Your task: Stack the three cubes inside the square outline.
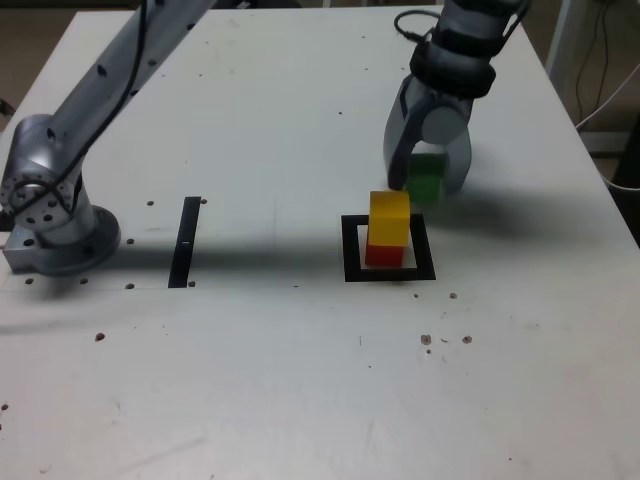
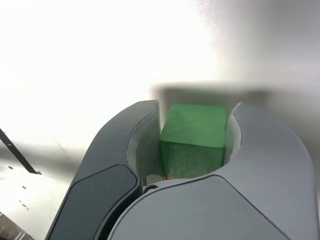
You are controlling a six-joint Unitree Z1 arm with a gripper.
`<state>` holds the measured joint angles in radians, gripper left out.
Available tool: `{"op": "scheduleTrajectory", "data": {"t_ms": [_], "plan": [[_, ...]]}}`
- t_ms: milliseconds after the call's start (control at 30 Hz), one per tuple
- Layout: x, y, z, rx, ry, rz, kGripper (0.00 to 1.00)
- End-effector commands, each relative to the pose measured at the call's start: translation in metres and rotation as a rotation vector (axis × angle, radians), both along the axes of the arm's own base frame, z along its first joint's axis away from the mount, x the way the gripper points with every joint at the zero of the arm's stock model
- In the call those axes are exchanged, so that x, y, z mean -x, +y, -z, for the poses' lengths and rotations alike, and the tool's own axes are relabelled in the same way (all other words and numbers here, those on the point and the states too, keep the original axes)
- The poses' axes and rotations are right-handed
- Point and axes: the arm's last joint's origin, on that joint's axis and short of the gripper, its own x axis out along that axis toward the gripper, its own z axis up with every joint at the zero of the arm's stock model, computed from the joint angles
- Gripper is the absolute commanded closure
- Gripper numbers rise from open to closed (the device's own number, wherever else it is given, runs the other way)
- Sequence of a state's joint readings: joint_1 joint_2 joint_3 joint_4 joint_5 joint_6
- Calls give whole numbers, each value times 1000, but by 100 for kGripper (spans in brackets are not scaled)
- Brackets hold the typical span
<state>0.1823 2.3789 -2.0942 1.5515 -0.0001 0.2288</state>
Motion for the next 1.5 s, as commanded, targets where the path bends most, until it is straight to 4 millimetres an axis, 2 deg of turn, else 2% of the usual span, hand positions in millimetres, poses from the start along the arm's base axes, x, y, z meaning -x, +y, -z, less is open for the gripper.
{"op": "scheduleTrajectory", "data": {"t_ms": [0,400,633,1033,1467], "plan": [[4,1,-15,-11,-18,7,67],[26,-3,-60,-34,-59,22,67],[45,-11,-77,-34,-63,45,67],[62,-45,-90,-21,-60,72,67],[67,-87,-93,-2,-56,87,67]]}}
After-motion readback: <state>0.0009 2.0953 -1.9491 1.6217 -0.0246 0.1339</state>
